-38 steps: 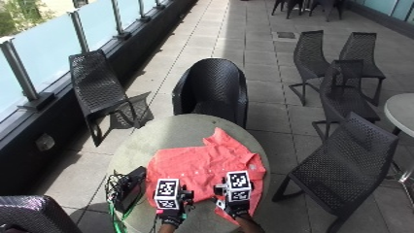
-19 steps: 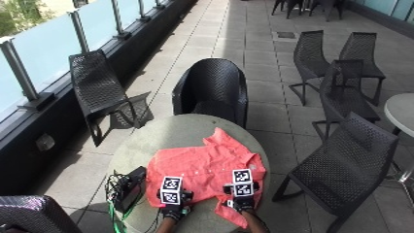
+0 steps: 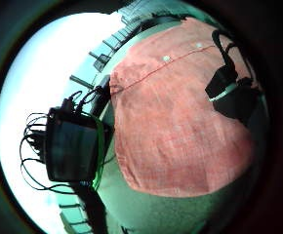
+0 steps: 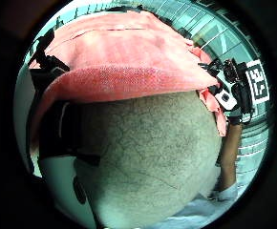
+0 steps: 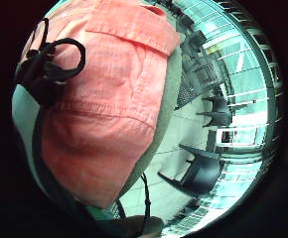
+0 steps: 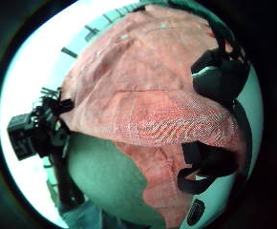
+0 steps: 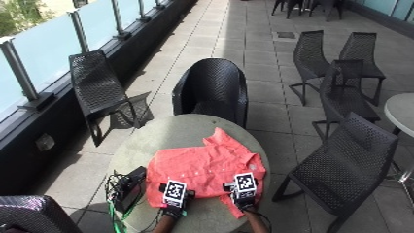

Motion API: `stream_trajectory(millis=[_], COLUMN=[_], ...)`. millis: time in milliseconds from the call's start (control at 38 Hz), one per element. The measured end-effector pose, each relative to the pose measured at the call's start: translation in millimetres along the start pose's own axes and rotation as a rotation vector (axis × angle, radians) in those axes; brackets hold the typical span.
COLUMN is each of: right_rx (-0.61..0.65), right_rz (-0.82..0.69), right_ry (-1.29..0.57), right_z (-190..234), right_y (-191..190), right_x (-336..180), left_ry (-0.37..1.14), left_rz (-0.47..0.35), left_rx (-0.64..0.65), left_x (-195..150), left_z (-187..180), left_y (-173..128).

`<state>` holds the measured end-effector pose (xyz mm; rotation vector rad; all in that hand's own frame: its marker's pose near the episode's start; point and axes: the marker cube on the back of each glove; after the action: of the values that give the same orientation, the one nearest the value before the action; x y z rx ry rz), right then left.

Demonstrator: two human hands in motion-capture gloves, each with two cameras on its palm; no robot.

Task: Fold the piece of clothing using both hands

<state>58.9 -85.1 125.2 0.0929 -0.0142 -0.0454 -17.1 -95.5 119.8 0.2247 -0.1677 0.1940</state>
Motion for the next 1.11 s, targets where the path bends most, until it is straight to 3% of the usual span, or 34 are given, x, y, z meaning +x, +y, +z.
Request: stream_trajectory(millis=[105, 184, 290, 395, 527, 632, 737, 843, 974, 1106], right_rx=[0.109, 0.097, -0.007, -0.173, -0.253, -0.232, -0.282, -0.3, -0.288, -0.309], right_rz=[-0.031, -0.064, -0.179, -0.282, -0.276, -0.19, -0.075, 0.014, -0.014, 0.02], right_ry=[-0.01, -0.043, -0.083, -0.051, -0.026, 0.021, 0.14, 0.283, 0.312, 0.305], right_z=[7.0, -5.9, -43.8, -89.1, -123.6, -143.6, -172.2, -158.6, -111.8, -98.3], right_y=[-6.8, -1.5, 9.2, 16.4, -20.2, -71.5, -91.6, -122.4, -155.9, -151.1], right_x=[5.8, 8.5, 10.5, 9.1, 9.0, 1.8, -10.3, -18.2, -29.3, -24.8], left_ry=[0.052, 0.097, 0.172, 0.27, 0.313, 0.247, 0.141, 0.018, 0.015, 0.041], left_rz=[0.011, 0.015, 0.04, 0.092, 0.092, -0.013, -0.139, -0.235, -0.242, -0.235], left_rx=[0.018, 0.01, -0.047, -0.21, -0.363, -0.382, -0.344, -0.278, -0.242, -0.222], left_x=[4.6, 3.9, -2.0, -9.9, -24.7, -38.0, -47.5, -50.3, -44.5, -42.2], left_z=[-22.1, -37.8, -76.0, -119.6, -148.9, -139.8, -114.1, -115.3, -97.3, -75.7], left_y=[9.1, 16.7, 30.3, 38.9, 15.2, -30.1, -70.6, -85.3, -88.7, -86.7])
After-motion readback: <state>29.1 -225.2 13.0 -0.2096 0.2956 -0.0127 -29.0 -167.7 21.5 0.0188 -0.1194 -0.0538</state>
